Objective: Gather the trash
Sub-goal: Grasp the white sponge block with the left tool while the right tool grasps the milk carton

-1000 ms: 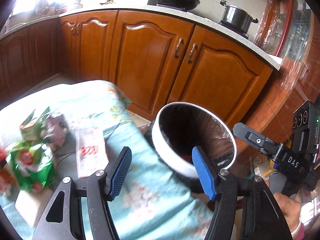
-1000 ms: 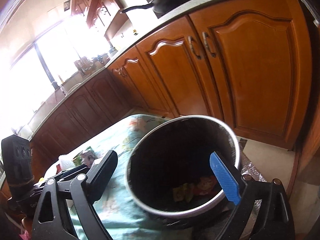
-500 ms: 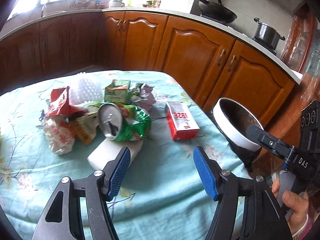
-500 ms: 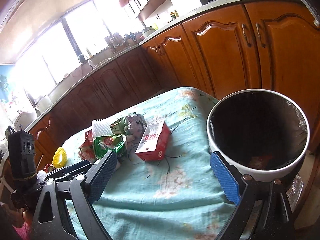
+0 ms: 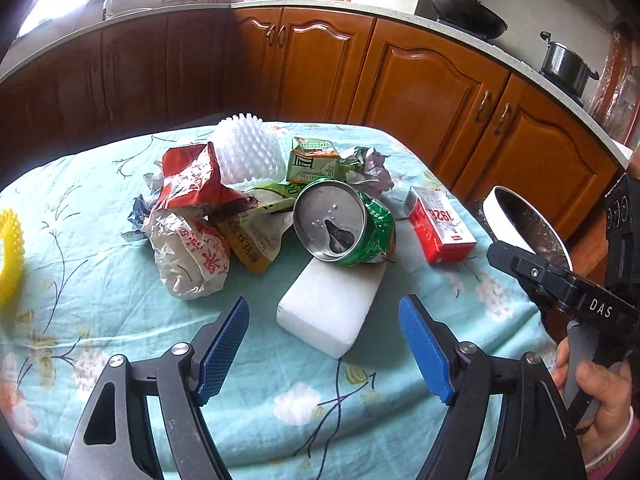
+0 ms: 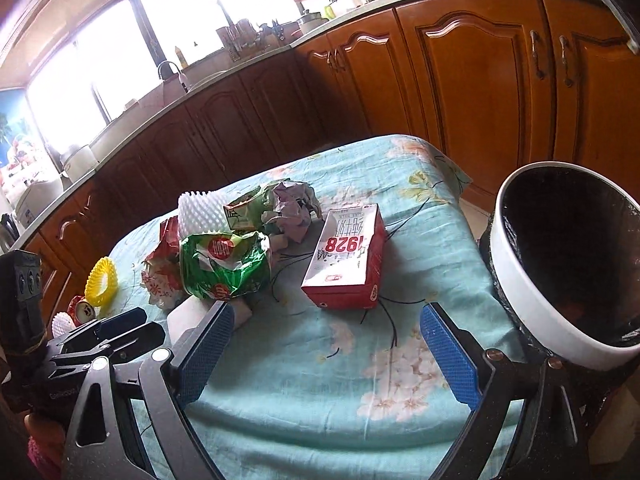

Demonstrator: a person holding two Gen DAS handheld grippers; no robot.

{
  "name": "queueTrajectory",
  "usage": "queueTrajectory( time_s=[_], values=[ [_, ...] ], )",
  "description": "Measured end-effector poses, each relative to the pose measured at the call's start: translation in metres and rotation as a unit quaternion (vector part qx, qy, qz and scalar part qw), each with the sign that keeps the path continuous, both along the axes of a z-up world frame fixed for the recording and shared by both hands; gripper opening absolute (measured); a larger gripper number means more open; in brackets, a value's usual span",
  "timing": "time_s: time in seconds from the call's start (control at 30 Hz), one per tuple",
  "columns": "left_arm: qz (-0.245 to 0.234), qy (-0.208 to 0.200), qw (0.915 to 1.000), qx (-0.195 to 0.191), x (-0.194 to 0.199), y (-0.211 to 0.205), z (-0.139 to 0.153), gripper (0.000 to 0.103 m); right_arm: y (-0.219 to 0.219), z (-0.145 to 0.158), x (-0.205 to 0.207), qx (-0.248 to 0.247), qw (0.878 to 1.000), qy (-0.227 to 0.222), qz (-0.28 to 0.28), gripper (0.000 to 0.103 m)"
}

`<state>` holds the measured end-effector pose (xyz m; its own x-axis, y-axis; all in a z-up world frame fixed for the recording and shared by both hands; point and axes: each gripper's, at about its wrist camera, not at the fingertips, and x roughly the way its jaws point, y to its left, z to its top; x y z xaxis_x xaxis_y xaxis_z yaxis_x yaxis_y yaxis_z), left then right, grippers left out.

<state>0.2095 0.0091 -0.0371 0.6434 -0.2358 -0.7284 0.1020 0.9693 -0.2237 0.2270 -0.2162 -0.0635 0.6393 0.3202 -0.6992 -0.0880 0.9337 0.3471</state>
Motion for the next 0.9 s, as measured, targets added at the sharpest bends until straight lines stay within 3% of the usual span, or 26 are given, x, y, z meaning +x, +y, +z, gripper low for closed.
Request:
queueTrajectory(
  time_s=[0.37,0.43,0.53,0.57,0.6,0.63,0.9],
  values=[
    [-0.03,0.027,0.9989,0.025,0.033,-0.007,-0.016,0.078,0.018,-0.016,0.043,-0.038,0.999,0.021,0.006,0.094],
    [-0.036,0.029,0.9984,0.033,0.037,-0.011,-0.018,0.078,0.02,-0.021,0.05,-0.044,0.999,0.027,0.006,0.089],
    [-0.047,0.031,0.9973,0.046,0.04,-0.018,-0.023,0.077,0.022,-0.028,0.059,-0.05,0.998,0.039,0.009,0.074],
    [-0.048,0.034,0.9968,0.054,0.042,-0.022,-0.025,0.074,0.022,-0.031,0.062,-0.053,0.998,0.044,0.009,0.066],
    [-0.049,0.039,0.9962,0.061,0.043,-0.024,-0.027,0.062,0.022,-0.033,0.063,-0.054,0.997,0.049,0.009,0.054],
    [-0.051,0.048,0.9955,0.064,0.044,-0.026,-0.03,0.056,0.021,-0.034,0.063,-0.052,0.997,0.051,0.009,0.055],
    [-0.065,0.042,0.9961,0.043,0.016,-0.034,-0.022,0.054,0.007,-0.014,0.027,-0.029,0.999,0.024,0.007,0.051]
  ],
)
